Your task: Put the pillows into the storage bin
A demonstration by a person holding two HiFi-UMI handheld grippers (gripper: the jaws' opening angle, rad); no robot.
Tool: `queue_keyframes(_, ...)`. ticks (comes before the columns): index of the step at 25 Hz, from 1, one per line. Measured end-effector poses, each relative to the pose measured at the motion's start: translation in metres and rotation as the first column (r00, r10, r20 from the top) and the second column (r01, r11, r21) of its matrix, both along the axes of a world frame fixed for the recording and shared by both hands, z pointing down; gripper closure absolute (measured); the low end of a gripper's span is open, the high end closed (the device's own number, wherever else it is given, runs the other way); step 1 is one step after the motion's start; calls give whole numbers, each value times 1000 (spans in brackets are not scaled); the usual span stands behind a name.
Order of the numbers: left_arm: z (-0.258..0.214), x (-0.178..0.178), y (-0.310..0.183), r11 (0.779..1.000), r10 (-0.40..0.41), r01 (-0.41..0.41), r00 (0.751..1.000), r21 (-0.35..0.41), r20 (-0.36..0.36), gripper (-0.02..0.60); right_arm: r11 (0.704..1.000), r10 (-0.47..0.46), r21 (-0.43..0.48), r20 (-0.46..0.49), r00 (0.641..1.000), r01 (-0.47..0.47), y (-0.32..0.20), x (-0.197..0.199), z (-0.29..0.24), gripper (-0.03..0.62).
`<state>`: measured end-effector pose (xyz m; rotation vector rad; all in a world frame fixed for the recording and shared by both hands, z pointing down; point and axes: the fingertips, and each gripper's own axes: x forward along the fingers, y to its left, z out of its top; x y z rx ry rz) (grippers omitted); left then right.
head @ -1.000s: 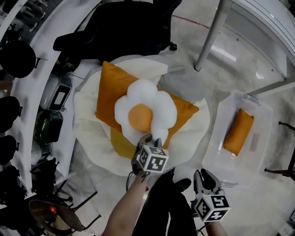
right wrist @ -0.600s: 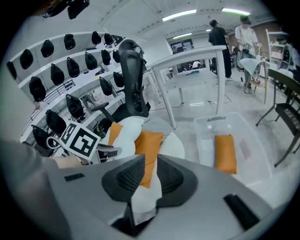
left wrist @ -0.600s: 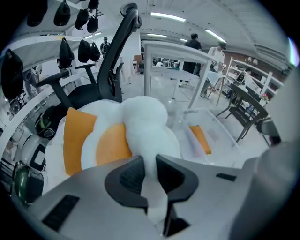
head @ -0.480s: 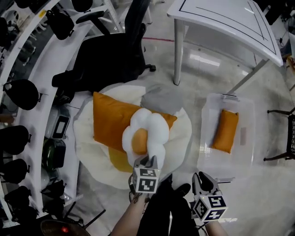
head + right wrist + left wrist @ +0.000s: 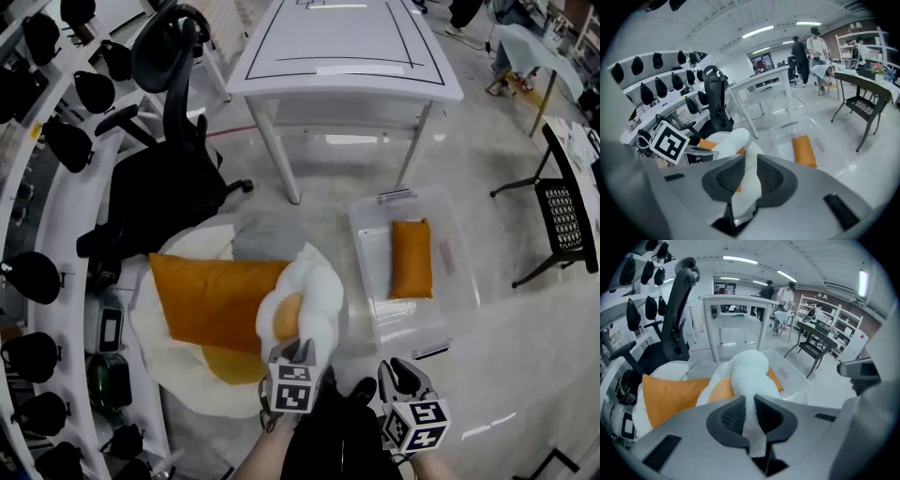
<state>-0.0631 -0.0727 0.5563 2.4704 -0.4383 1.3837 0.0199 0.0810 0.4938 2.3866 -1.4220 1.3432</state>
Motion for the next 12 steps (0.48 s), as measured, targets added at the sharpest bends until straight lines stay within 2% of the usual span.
queue_keyframes(3, -9, 33, 30, 996, 89, -88, 996, 5, -18, 540, 997, 74, 0, -3, 997, -74, 33, 11, -4, 517)
queue_keyframes(6, -16, 65, 58, 982, 187, -186, 982, 30, -30, 541, 988, 154, -1, -3, 988, -154, 68, 21, -6, 517)
queue_keyframes(12, -22, 131, 113, 928, 372, -369, 927, 58, -48, 541, 937, 349, -15, -12, 937, -349, 142, 42, -10, 517)
